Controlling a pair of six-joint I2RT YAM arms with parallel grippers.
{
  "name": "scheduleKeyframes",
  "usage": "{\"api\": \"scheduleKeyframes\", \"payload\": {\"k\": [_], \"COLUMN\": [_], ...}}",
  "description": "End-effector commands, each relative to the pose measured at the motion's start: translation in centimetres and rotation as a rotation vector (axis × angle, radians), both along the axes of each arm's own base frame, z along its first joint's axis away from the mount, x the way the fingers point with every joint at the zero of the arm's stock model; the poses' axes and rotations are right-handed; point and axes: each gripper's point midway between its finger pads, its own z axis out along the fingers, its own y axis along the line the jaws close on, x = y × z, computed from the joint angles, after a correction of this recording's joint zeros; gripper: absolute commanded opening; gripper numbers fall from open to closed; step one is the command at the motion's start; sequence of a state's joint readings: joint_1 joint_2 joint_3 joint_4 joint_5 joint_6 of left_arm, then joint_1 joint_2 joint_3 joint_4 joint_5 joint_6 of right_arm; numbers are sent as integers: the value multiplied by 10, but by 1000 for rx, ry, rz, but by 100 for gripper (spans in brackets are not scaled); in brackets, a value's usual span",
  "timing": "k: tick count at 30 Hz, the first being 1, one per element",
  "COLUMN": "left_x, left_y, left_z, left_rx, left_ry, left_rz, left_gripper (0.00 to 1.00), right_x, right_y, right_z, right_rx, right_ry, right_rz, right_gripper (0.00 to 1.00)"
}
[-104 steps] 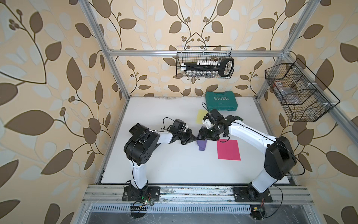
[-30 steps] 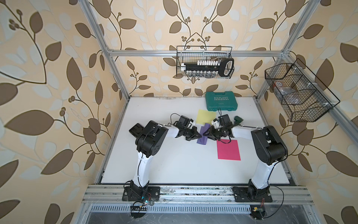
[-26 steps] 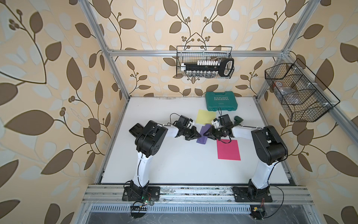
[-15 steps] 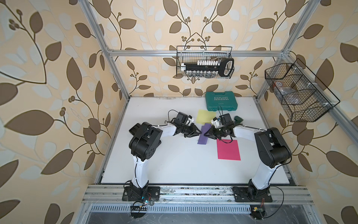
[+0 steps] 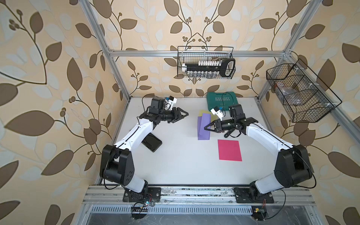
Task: Fold the square paper diagonally
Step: Fold the paper.
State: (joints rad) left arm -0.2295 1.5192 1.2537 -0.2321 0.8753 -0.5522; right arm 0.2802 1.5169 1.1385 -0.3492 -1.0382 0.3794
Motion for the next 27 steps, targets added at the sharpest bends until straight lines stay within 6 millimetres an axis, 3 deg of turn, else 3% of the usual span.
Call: {"api": "scheduleKeyframes", "payload": {"k": [1, 8, 16, 27], "left_x": [-26, -65, -77, -76], "left_y": [-10, -38, -46, -43], "left_z": [42, 79, 84, 76], "left_rx": [-83, -109, -149, -95], "left_ry": [-77, -214, -215, -203], "left_rz": [-154, -268, -274, -246], "left_gripper": [55, 57, 56, 51], "right_x": [-16, -31, -37, -41], "right_y": [7, 21, 28, 27], "right_z": [48, 86, 99, 112], "right_rx": [124, 186, 203, 227], "right_ry": [-98, -173, -181, -208], "right_rz": [126, 214, 226, 231], "right_gripper": [21, 21, 21, 20]}}
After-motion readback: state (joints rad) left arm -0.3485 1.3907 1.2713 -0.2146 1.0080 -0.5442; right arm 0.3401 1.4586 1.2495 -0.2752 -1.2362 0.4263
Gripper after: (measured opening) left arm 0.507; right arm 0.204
